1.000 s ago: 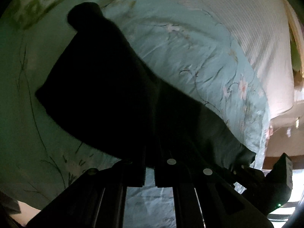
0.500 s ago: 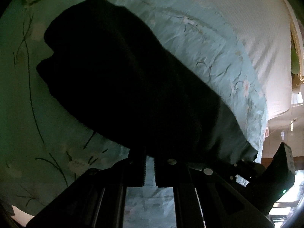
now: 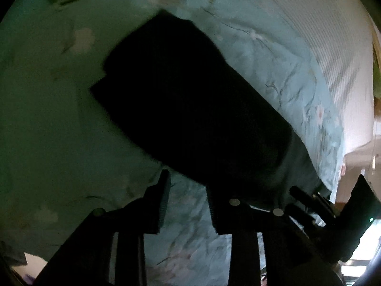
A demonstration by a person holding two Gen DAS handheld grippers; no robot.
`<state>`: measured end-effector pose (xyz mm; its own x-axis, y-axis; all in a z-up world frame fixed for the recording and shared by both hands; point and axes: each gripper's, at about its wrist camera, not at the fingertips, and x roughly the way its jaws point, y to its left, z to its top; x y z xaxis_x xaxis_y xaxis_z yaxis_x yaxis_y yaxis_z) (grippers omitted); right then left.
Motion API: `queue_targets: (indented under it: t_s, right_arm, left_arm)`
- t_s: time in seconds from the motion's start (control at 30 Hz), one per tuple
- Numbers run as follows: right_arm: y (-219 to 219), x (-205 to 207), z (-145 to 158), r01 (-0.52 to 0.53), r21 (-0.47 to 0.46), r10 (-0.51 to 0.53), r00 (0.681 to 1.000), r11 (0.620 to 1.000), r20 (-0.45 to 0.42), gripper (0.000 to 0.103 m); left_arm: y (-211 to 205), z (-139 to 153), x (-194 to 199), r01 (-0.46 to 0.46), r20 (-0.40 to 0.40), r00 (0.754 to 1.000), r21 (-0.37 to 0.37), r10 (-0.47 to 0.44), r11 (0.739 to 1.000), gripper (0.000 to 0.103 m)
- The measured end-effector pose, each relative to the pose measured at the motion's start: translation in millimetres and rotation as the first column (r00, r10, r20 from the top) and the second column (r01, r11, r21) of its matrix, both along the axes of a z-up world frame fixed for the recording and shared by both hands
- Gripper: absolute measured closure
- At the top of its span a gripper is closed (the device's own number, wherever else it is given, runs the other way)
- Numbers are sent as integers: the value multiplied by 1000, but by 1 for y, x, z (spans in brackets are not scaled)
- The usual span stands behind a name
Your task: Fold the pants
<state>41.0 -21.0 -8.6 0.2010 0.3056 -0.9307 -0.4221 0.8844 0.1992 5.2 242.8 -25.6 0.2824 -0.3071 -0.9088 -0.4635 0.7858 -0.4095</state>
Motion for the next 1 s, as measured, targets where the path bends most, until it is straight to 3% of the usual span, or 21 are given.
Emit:
queue_targets:
  t_s: [0.2, 0.27, 0.33, 0.4, 0.63, 0.9, 1.0]
  right_arm:
    - [-20, 20, 14, 121, 111, -121, 993, 986, -12, 55]
    - [-23, 29, 16, 145, 118, -145, 989, 982, -9, 55]
    - [-26, 35, 20, 158, 124, -159, 987, 980, -5, 53]
    - [-32, 41, 24, 170, 129, -172, 985, 977, 8, 45]
    - [-51, 86, 26, 222, 90, -226, 974, 971, 32, 44]
    - [-42, 129, -9, 132, 20, -130, 988, 991, -82, 44]
    - [-25, 129, -26, 31, -54, -37, 994, 998, -104, 46]
  left_arm:
    - [29, 1, -12, -81, -25, 996, -23, 80, 996, 51]
    - [36, -2, -11, -99, -44, 994, -27, 98, 995, 38]
    - [45, -6, -10, -129, -64, 990, -54, 126, 990, 36]
    - [52, -10, -8, -153, -83, 986, -77, 147, 985, 33]
    - [73, -19, 7, -239, -145, 964, -118, 221, 964, 27]
    - [72, -24, 17, -228, -148, 965, -62, 217, 972, 31]
    - [69, -24, 16, -198, -116, 974, -24, 194, 980, 51]
